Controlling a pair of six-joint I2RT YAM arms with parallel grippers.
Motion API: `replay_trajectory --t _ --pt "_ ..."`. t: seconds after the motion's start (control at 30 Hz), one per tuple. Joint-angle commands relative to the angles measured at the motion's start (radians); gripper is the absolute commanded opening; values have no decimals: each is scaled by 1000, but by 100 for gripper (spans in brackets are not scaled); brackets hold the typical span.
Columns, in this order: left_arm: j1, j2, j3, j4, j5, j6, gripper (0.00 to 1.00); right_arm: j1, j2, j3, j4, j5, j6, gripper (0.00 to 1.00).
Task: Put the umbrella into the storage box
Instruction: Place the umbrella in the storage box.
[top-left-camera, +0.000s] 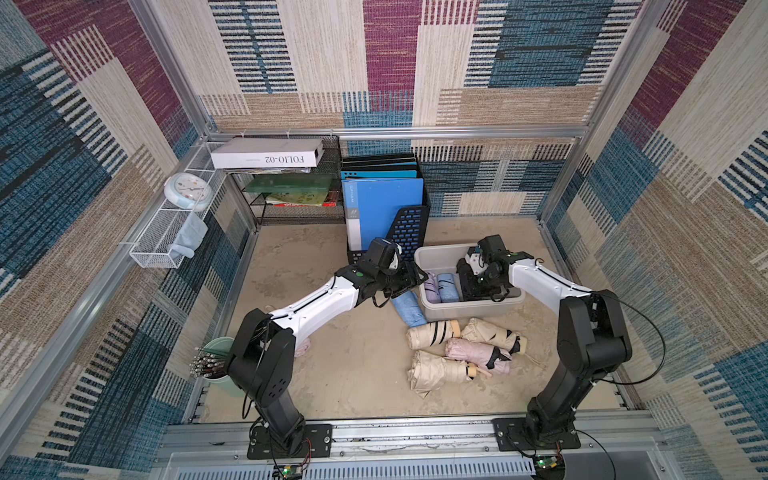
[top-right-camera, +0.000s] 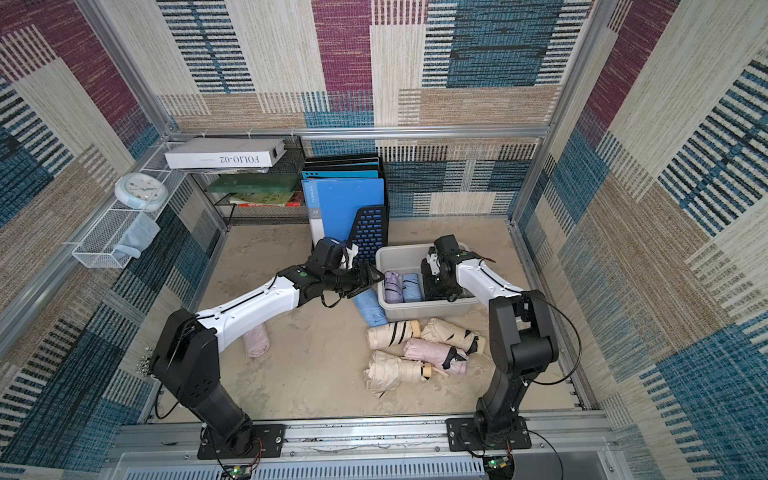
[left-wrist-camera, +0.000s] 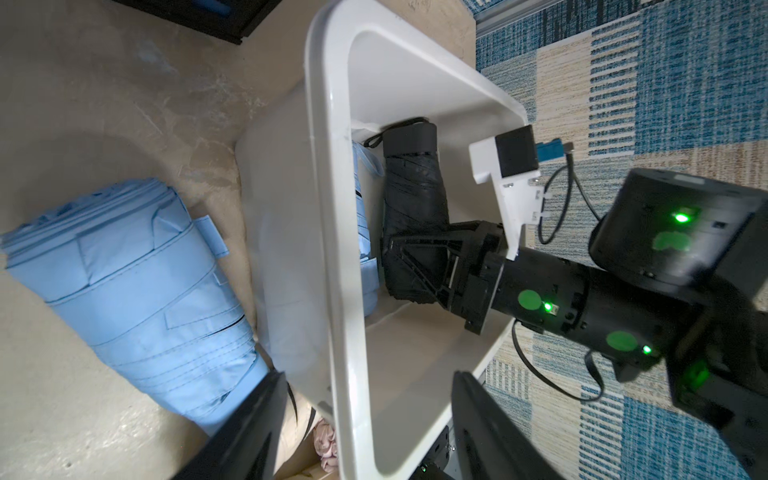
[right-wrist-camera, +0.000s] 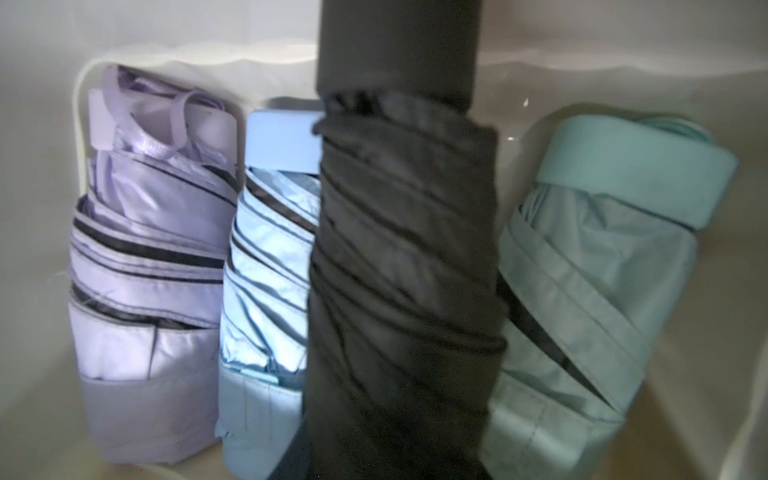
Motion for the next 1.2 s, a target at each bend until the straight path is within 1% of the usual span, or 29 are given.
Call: replay_trajectory --t 0.0,0.07,0.1,0.17,0.23,0.3,0.33,0.37,0.43,0.47,0.57,0.63,0.7,0.77,0.83,0.87,1.0,1.07,1.17 --pt "1 -33 -6 -14 -29 31 69 -3 19 18 36 9 -7 51" --pt "5 -62 -21 -26 -51 34 72 -6 10 24 18 52 -6 62" --pt "6 -75 -30 -28 -61 33 73 -7 -1 25 12 70 -6 64" --pt "12 -108 -52 -45 -88 31 76 -7 -29 26 1 114 -7 66" --pt "19 -144 -76 -64 -117 28 76 -7 -58 26 -12 136 -6 65" --pt "34 -184 -109 -95 -158 12 76 -7 -82 13 -3 137 5 59" --pt "46 -208 -127 -123 -180 -2 76 -6 -90 -1 19 123 10 56" --pt "60 -231 -145 -149 -203 -16 76 -6 -89 -18 42 83 -1 52" --pt "88 -277 -165 -212 -243 -18 76 -5 -71 -35 70 54 29 45" --pt "103 -299 -162 -270 -282 -15 76 -4 -60 -44 82 51 46 42" --pt "164 -347 -148 -472 -378 -17 78 -3 -49 -85 144 52 69 35" --pt "205 -370 -148 -592 -435 -21 80 -3 -53 -104 170 60 72 34" --pt "237 -395 -159 -661 -479 -7 85 -3 -64 -103 167 66 65 40" --pt "260 -418 -170 -709 -528 6 90 -3 -98 -95 164 68 58 51" --pt "283 -431 -189 -718 -563 42 94 -3 -160 -98 174 72 58 60" --pt "292 -427 -197 -720 -577 64 95 -3 -193 -101 180 73 60 62" --pt "322 -400 -217 -757 -654 152 99 -3 -321 -120 201 41 91 64" --pt "326 -405 -254 -772 -689 154 99 -2 -368 -127 211 -5 128 64" --pt "341 -412 -312 -740 -713 169 99 4 -438 -159 262 -69 200 64"
